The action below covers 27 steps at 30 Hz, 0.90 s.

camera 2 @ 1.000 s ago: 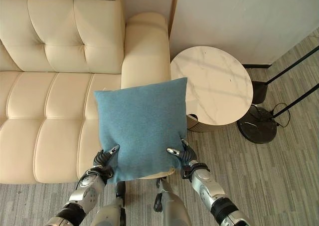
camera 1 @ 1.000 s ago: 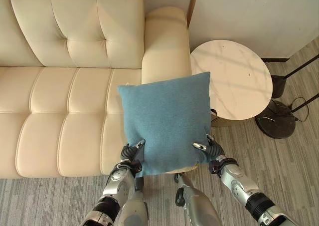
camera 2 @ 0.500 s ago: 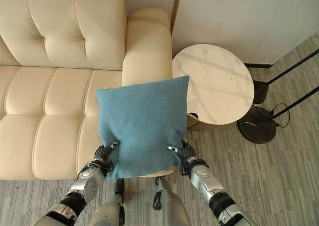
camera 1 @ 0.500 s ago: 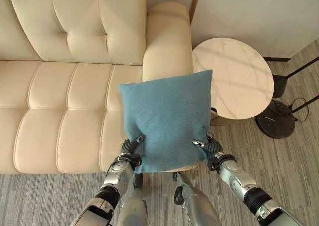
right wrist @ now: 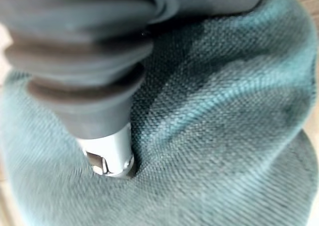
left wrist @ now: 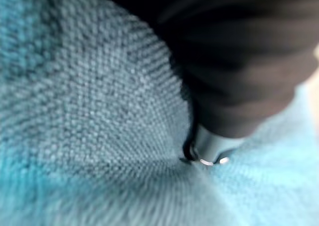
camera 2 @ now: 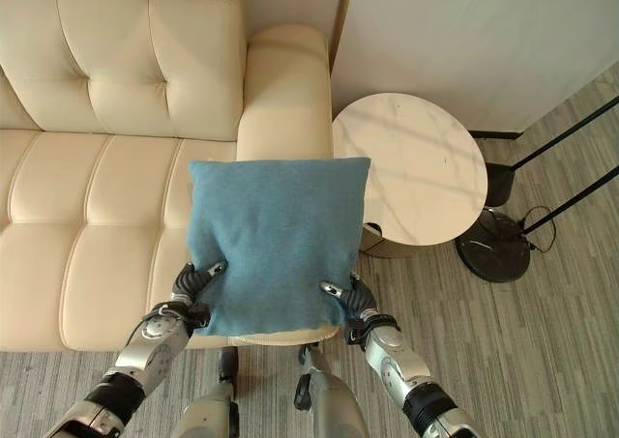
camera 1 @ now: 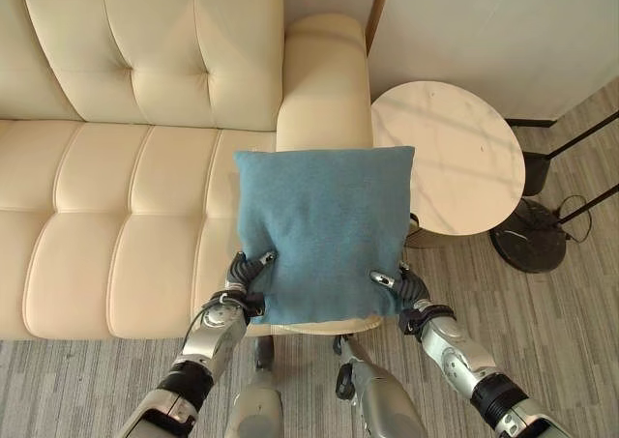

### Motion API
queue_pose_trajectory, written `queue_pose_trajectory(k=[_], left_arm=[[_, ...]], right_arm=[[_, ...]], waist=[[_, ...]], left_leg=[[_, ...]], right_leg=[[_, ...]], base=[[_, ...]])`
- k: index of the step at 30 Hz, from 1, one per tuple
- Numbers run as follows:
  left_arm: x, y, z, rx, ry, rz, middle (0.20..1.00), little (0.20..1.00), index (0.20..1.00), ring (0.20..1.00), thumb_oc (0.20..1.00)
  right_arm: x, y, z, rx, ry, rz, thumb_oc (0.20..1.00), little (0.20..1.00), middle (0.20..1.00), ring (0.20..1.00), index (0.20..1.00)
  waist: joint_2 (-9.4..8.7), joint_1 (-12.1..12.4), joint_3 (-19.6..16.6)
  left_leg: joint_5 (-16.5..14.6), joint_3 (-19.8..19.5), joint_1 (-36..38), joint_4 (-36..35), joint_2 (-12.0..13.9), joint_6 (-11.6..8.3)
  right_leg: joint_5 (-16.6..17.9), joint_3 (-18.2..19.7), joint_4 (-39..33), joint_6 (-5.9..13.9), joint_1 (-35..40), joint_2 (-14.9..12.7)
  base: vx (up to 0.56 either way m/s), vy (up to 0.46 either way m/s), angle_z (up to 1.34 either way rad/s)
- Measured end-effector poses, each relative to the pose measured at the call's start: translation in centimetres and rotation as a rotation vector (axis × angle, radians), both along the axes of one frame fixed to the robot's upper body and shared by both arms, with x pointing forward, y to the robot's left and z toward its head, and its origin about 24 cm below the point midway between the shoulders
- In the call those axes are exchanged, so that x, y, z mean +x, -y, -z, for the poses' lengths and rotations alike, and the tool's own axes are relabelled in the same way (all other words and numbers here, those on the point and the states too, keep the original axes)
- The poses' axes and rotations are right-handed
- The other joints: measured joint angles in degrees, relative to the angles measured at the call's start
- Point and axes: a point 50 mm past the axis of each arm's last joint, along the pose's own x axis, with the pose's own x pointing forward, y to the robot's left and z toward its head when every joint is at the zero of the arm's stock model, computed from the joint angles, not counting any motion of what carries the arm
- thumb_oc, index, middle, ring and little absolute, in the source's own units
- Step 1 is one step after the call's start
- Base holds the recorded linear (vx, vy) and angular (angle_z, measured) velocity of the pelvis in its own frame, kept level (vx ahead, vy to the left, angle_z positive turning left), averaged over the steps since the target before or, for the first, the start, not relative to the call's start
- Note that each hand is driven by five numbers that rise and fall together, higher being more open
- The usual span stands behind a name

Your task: Pick up all the scattered cushions and arrange them neatly on the sofa.

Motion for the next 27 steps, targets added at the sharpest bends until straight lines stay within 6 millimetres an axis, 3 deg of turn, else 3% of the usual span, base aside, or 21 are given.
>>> queue_pose_trajectory(k=[5, 7, 9, 11, 12, 13, 14, 15, 16, 17, 18, 19, 22, 26, 27], left_arm=[[-0.8, -1.0, -1.6, 0.004, 0.078, -0.018, 0.2, 0.2, 0.2, 0.2, 0.2], [-1.5, -1.6, -2.0, 0.006, 0.1, -0.042, 0.2, 0.2, 0.2, 0.2, 0.2], [-1.6, -2.3, -2.4, 0.009, 0.116, -0.066, 0.2, 0.2, 0.2, 0.2, 0.2], [-1.8, -2.5, -2.4, 0.008, 0.118, -0.087, 0.2, 0.2, 0.2, 0.2, 0.2], [-2.0, -2.4, -2.3, -0.013, 0.12, -0.105, 0.2, 0.2, 0.2, 0.2, 0.2], [-2.6, -2.2, -2.2, -0.026, 0.12, -0.114, 0.2, 0.2, 0.2, 0.2, 0.2], [-3.2, -2.2, -2.2, -0.028, 0.122, -0.119, 0.2, 0.2, 0.2, 0.2, 0.2], [-3.5, -2.2, -2.2, -0.029, 0.121, -0.124, 0.2, 0.2, 0.2, 0.2, 0.2], [-4.0, -2.4, -1.7, -0.027, 0.103, -0.135, 0.2, 0.2, 0.2, 0.2, 0.2], [-4.3, -2.5, -1.4, -0.026, 0.087, -0.143, 0.2, 0.2, 0.2, 0.2, 0.2], [-4.7, -2.3, -0.8, -0.039, 0.065, -0.154, 0.2, 0.2, 0.2, 0.2, 0.2], [-5.7, -2.0, 0.3, -0.061, 0.025, -0.169, 0.2, 0.2, 0.2, 0.2, 0.2], [-6.5, -1.5, 1.4, -0.048, -0.029, -0.163, 0.2, 0.2, 0.2, 0.2, 0.2], [-6.6, -0.5, 1.9, -0.055, -0.054, -0.126, 0.2, 0.2, 0.2, 0.2, 0.2], [-6.6, -0.5, 1.9, -0.054, -0.058, -0.127, 0.2, 0.2, 0.2, 0.2, 0.2]], right_arm=[[-1.1, -0.9, -0.8, 0.052, 0.017, -0.03, 0.2, 0.2, 0.2, 0.2, 0.2], [-1.5, -1.3, -1.8, 0.087, 0.057, -0.044, 0.2, 0.2, 0.2, 0.2, 0.2], [-1.3, -1.4, -2.9, 0.096, 0.101, -0.056, 0.2, 0.2, 0.2, 0.2, 0.2], [-1.0, -1.4, -3.5, 0.089, 0.134, -0.068, 0.2, 0.2, 0.2, 0.2, 0.2], [-0.9, -1.3, -3.6, 0.073, 0.142, -0.071, 0.2, 0.2, 0.2, 0.2, 0.2], [-0.9, -1.0, -3.7, 0.054, 0.152, -0.074, 0.2, 0.2, 0.2, 0.2, 0.2], [-0.9, -0.8, -4.1, 0.032, 0.174, -0.085, 0.2, 0.2, 0.2, 0.2, 0.2], [-0.8, -0.8, -4.6, 0.018, 0.199, -0.095, 0.2, 0.2, 0.2, 0.2, 0.2], [-0.6, -0.7, -5.2, 0.005, 0.235, -0.096, 0.2, 0.2, 0.2, 0.2, 0.2], [-0.4, -0.9, -5.6, 0.005, 0.255, -0.097, 0.2, 0.2, 0.2, 0.2, 0.2], [-0.3, -0.7, -5.6, -0.013, 0.261, -0.098, 0.2, 0.2, 0.2, 0.2, 0.2], [-0.6, -0.6, -5.0, -0.025, 0.236, -0.096, 0.2, 0.2, 0.2, 0.2, 0.2], [-1.6, 0.3, -3.4, -0.047, 0.172, -0.078, 0.2, 0.2, 0.2, 0.2, 0.2], [-2.2, 1.2, -2.2, -0.065, 0.115, -0.054, 0.2, 0.2, 0.2, 0.2, 0.2], [-2.2, 1.4, -2.0, -0.071, 0.107, -0.05, 0.2, 0.2, 0.2, 0.2, 0.2]], waist=[[-0.08, 0.17, -0.88], [-0.15, 0.22, -1.97], [0.15, 0.2, -2.18], [1.48, 0.25, -2.78], [3.2, 0.76, -3.12], [4.58, 1.65, -4.08], [4.79, 3.06, -4.61], [3.78, 3.87, -5.25], [3.52, 4.68, -5.84], [3.35, 5.29, -6.11], [4.27, 5.94, -6.56], [5.49, 6.26, -7.81], [6.09, 6.2, -9.63], [7.6, 5.51, -8.85], [8.27, 5.38, -8.43]], left_leg=[[-0.16, 0.26, 1.69, 0.03, -0.54, 0.27], [-0.34, 1.4, 1.92, 0.1, -0.75, 0.53], [-1.06, 1.88, 0.79, 2.57, -0.58, 1.56], [-1.0, 2.75, 0.6, 3.13, 1.49, 2.38], [-0.43, 2.65, 0.67, 2.92, 3.68, 2.45], [0.09, 2.37, 1.01, 2.66, 5.52, 1.81], [0.4, 2.91, 1.1, 2.71, 5.89, 1.52], [0.43, 2.88, 1.08, 3.14, 5.66, 1.49], [0.75, 2.72, 1.08, 3.24, 5.27, 1.0], [1.1, 2.67, 1.07, 3.22, 4.64, 0.5], [1.79, 2.82, 1.02, 3.15, 4.79, 0.13], [2.23, 3.08, 0.86, 3.17, 5.64, 0.56], [4.71, 1.09, -2.2, 3.88, 8.21, -1.52], [9.31, -2.12, -5.9, 4.19, 8.71, -2.51], [10.69, -3.28, -6.86, 4.17, 8.71, -3.84]], right_leg=[[1.34, 0.46, 0.03, -1.21, 1.29, -0.14], [1.84, 1.78, 0.04, -0.73, 1.3, -0.23], [4.77, 5.36, 0.01, 3.06, 1.19, -0.23], [6.71, 7.85, 0.22, 7.82, 1.54, 0.29], [-3.12, 6.15, 9.45, 5.88, 0.7, 1.36], [-10.09, 4.54, 18.44, 4.32, 1.04, 2.09], [-14.86, 4.53, 23.42, 5.51, 2.73, 1.44], [-18.49, 4.85, 24.03, 6.54, 5.61, 0.2], [-20.82, 5.14, 20.09, 7.43, 10.53, -0.35], [-21.28, 5.94, 14.34, 6.49, 13.55, -0.28], [-20.18, 6.21, 9.64, 3.16, 16.03, 0.59], [-17.04, 6.38, 4.63, 1.76, 17.66, 2.12], [-14.8, 5.66, 0.37, 0.37, 18.29, 5.52], [-14.71, 0.14, 0.05, -0.14, 18.14, 7.35], [-15.06, -0.56, 0.16, -0.75, 18.17, 7.94]], base=[[-0.05, 0.069, -0.03], [-0.13, 0.019, -0.15], [-0.1, 0.042, -0.15], [-0.07, 0.015, -0.08], [-0.09, -0.05, -0.01], [-0.07, -0.063, -0.15], [-0.08, -0.083, -0.16], [-0.08, -0.09, -0.1], [-0.17, -0.16, -0.01], [-0.15, -0.129, -0.05], [-0.28, -0.26, -0.18], [-0.27, -0.258, -0.08], [-0.31, -0.282, 0.2], [-0.28, -0.121, 0.76], [-0.21, -0.034, 0.78]])
